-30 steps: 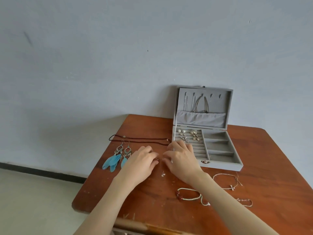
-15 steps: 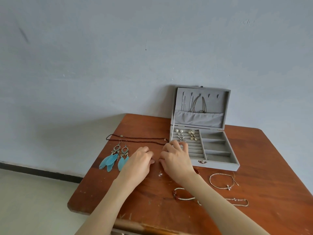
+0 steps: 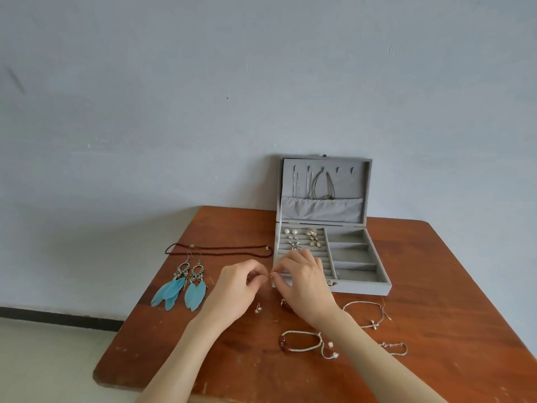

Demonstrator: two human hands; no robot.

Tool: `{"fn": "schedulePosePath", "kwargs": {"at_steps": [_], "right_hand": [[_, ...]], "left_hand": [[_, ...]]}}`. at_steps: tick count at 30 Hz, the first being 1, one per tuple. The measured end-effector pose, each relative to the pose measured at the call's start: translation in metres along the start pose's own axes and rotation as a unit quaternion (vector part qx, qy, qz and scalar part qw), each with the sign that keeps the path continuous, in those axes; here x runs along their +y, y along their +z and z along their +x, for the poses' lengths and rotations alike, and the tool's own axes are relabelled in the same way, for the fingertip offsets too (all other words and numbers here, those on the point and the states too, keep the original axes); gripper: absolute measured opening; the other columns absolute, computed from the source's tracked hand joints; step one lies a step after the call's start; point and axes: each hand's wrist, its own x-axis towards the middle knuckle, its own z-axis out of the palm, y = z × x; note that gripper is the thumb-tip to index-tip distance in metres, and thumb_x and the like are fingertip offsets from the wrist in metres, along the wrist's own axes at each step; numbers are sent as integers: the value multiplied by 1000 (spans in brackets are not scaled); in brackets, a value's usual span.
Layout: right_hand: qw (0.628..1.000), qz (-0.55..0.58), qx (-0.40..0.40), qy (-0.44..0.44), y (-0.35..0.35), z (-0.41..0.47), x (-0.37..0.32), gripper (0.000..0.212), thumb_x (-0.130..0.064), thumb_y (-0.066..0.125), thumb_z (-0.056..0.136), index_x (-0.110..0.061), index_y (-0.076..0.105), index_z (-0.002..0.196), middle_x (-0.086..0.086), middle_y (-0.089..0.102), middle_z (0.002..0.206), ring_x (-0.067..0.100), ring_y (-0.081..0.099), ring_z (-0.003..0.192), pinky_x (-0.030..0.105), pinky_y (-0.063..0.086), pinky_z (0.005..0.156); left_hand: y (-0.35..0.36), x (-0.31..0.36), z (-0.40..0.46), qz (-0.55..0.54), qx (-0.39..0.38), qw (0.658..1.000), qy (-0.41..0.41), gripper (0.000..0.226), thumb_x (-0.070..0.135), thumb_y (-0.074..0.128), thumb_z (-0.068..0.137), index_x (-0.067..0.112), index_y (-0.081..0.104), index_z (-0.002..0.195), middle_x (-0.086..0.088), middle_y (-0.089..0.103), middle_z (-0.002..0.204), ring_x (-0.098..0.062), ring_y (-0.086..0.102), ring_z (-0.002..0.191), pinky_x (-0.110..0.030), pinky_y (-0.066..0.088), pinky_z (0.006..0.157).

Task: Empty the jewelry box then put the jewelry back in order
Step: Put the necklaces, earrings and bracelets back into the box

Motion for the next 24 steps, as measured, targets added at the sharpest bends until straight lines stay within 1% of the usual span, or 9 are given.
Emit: {"fn": "schedulePosePath", "kwargs": {"at_steps": [3,5,8,13,16,17,20,24], "right_hand": [[997,68,7,43,-6,-2,4,11,-20,59,86,-12,67,85,-5,62,91,13,45,95,25,36,84],[993,101,7,65,-11,-4,7,10,-18,59,86,-12,67,84,-9,57,86,10,44,91,14,34,79],[988,132,9,80,-16,-7,10,8,-16,60,86,-13,67,83,-12,54,84,9,45,89,6,34,75],[971,206,5,117,-27,-9,12,7,-16,64,85,-18,69,82,-14,57,84,9,49,89,9,36,76],[966,227,-8,126,-33,-9,13,7,-18,66,83,-23,70,81,-15,59,85,10,51,90,17,40,82],[965,228,-8,128,-35,-10,13,7,-18,67,82,-24,70,81,-15,59,85,10,51,89,18,40,83],[968,222,3,119,-38,-11,15,6,-17,68,81,-23,70,81,-17,58,82,7,49,87,10,37,78],[973,209,16,100,-39,-13,18,6,-17,68,81,-23,71,82,-18,57,83,5,49,88,8,38,78]], "left_hand": [[4,9,0,-46,2,999,-13,10,16,64,85,26,67,84,22,62,73,7,59,72,-2,43,68],[6,15,0,-79,4,997,-18,10,15,65,84,24,70,84,17,66,74,6,61,69,-6,46,67],[8,23,1,-110,9,994,-24,11,15,66,82,25,70,83,8,70,75,1,63,67,-10,49,67],[10,31,4,-155,10,987,-49,9,13,67,81,20,72,85,6,72,79,-3,66,69,-10,49,66],[10,33,5,-177,2,982,-59,12,11,66,82,20,72,86,5,72,79,-2,66,67,-7,48,63],[10,35,5,-181,-1,982,-59,13,10,66,82,21,71,86,6,72,79,-1,66,67,-6,47,62],[10,38,4,-195,-6,979,-59,18,8,65,83,24,71,83,8,72,78,0,67,70,-5,46,61],[12,42,4,-213,-6,975,-65,18,8,66,82,26,70,81,7,72,76,-4,68,71,-7,48,61]]}}
